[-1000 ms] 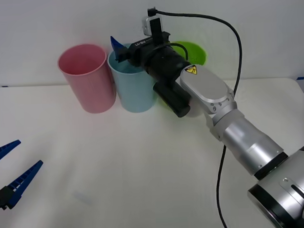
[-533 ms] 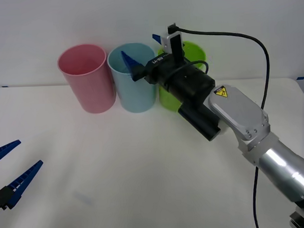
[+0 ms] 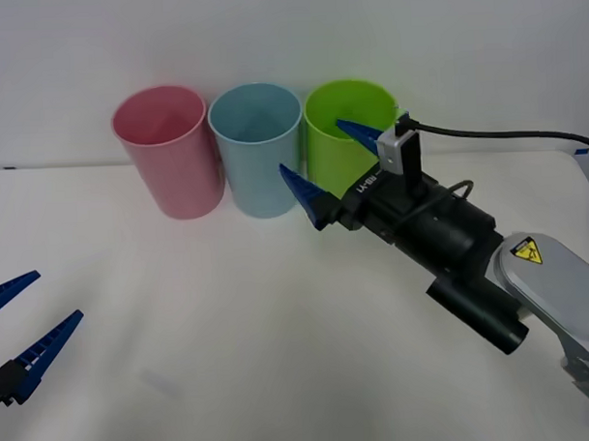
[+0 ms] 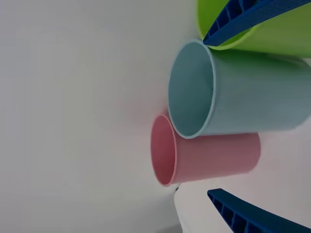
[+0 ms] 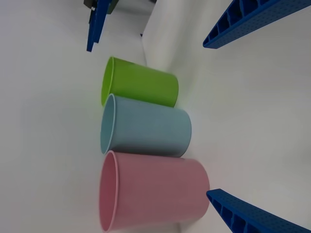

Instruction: Grasp the object on the table and drop it into the matching bin: aluminum can to the light blue bin, PET bottle to the pink bin.

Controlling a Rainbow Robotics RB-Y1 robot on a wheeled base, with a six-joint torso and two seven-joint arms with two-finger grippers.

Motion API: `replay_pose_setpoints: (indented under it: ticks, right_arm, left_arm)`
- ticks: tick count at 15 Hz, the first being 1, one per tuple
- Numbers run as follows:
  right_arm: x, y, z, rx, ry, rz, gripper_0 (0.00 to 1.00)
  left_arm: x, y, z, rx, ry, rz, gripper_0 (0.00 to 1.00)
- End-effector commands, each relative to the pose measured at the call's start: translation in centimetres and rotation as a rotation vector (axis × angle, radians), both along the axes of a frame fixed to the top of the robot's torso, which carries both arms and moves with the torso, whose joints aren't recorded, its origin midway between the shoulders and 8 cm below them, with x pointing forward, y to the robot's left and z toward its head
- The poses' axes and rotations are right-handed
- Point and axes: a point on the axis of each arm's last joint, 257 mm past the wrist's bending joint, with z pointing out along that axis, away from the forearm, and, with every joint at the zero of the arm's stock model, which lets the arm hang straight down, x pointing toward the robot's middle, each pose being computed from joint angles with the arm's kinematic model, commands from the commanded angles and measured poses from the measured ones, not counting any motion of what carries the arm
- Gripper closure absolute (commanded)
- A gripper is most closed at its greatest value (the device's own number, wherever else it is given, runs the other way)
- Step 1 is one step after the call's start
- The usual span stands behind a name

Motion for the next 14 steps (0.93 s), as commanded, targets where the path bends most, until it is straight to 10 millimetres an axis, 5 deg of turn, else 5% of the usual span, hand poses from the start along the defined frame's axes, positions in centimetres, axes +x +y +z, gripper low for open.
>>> replay_pose_setpoints:
  ticks: [1,14]
  right_arm:
    - [-2.6,-2.5,-1.2,-0.033,0.011,0.031,0.0]
    - [-11.6,-16.3,-7.7,-0.143,0.12,0.017,0.0]
  left_arm:
    - [0.0,0.0,0.0,0.0,0.0,0.0,0.0]
    - [0.0,0.0,0.0,0.0,0.0,0.0,0.0]
